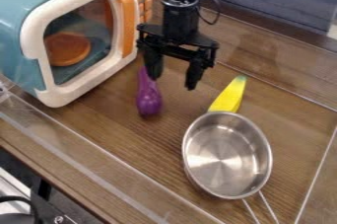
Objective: Put the eggplant in the silver pot
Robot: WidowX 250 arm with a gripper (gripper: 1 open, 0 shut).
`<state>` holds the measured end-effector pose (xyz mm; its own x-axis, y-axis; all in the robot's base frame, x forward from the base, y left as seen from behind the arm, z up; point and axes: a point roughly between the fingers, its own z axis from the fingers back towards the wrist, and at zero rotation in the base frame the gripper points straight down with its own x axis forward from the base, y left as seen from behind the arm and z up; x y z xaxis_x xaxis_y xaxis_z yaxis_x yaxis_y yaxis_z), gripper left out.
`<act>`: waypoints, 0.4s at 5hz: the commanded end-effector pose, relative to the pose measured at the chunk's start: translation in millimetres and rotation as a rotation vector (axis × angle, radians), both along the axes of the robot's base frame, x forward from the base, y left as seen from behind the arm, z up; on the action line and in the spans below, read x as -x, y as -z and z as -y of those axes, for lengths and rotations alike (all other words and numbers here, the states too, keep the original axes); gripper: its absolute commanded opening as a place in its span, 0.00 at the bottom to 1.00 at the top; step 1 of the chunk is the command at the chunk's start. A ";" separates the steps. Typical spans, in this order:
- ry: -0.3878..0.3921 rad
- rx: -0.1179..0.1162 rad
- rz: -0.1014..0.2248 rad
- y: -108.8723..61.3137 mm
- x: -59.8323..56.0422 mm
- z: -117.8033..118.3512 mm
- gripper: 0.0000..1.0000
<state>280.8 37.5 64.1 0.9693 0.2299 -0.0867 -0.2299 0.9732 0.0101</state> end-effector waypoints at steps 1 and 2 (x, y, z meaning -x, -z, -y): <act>0.018 -0.008 0.040 -5.8 -11.0 -1.5 1.00; 0.035 -0.006 0.037 -0.7 -16.3 0.3 1.00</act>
<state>288.4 36.7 52.2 0.9747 0.1998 -0.1007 -0.1999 0.9798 0.0090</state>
